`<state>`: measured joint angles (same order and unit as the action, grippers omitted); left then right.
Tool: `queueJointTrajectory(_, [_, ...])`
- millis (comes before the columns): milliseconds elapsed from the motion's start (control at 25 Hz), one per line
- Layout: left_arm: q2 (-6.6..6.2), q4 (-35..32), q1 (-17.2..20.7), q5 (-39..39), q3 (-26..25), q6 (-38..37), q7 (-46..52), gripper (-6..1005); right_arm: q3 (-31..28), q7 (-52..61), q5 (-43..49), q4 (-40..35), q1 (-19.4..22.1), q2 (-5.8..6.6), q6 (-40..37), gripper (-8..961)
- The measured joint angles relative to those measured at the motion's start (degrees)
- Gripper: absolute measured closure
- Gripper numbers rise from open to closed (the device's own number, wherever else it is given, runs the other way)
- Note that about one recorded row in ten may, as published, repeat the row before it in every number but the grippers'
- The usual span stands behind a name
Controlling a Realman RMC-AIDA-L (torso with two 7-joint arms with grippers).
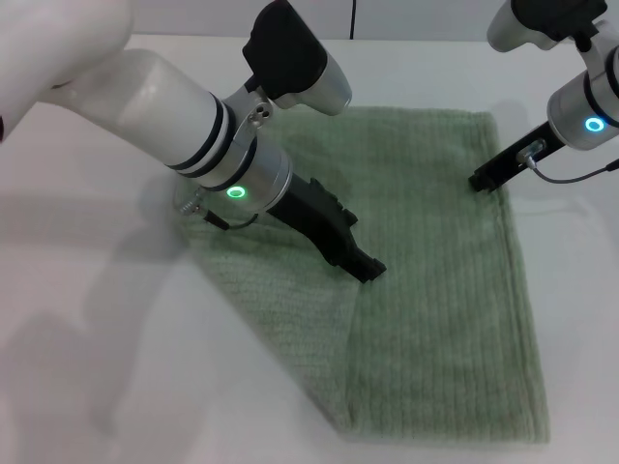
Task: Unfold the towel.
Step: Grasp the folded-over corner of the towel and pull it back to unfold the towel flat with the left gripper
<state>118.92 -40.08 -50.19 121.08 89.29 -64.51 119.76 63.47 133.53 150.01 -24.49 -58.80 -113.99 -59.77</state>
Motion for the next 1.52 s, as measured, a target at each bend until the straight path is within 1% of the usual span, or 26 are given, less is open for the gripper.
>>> queueJointTrajectory(480, [0.03, 0.16, -0.11, 0.04, 0.09, 0.81, 0.03, 242, -0.19, -0.02, 0.07, 0.15, 0.00, 0.00, 0.00, 955])
queueJointTrajectory(720, [0.16, 1.24, -0.74, 0.10, 0.16, 0.97, 0.03, 244, -0.11, -0.02, 0.18, 0.15, 0.00, 0.00, 0.04, 955])
queueJointTrajectory(1200, [0.17, 1.50, -0.88, 0.32, 1.92, 1.17, 0.03, 247, 0.03, -0.03, 0.20, 0.15, 0.00, 0.00, 0.10, 955])
queueJointTrajectory(1520, [0.17, 1.15, -0.88, 0.40, 3.47, 1.24, 0.03, 443, 0.07, -0.02, 0.20, 0.15, 0.00, 0.00, 0.09, 955])
